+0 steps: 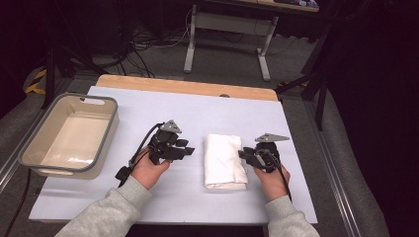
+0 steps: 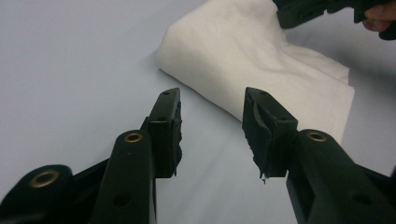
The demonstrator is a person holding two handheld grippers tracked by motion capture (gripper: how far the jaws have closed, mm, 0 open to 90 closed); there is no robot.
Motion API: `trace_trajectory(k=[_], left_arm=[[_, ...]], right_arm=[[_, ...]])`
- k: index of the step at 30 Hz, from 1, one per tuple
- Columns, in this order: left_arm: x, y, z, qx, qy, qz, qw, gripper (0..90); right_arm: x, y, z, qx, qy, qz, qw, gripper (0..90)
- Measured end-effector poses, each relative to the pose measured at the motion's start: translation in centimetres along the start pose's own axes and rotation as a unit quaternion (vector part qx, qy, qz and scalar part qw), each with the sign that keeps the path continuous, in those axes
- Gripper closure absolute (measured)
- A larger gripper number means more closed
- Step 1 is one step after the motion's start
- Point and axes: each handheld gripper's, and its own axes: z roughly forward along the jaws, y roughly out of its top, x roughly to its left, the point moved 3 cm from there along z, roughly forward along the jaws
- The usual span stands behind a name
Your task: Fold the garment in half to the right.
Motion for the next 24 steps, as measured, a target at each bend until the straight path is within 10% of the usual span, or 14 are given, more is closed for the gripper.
trace_trajectory(k=[8, 24], left_arm=[[-1.2, 0.2, 1.0, 0.001, -0.016, 0.005, 0.9999, 57.3], [-2.9, -0.1, 3.3, 0.024, -0.043, 0.006, 0.9988, 52.2]], right_arm=[[1.3, 2.3, 0.9, -0.027, -0.011, -0.049, 0.9984, 80.2], [-1.3, 1.2, 5.3, 0.034, -0.02, -0.016, 0.9991, 81.4]])
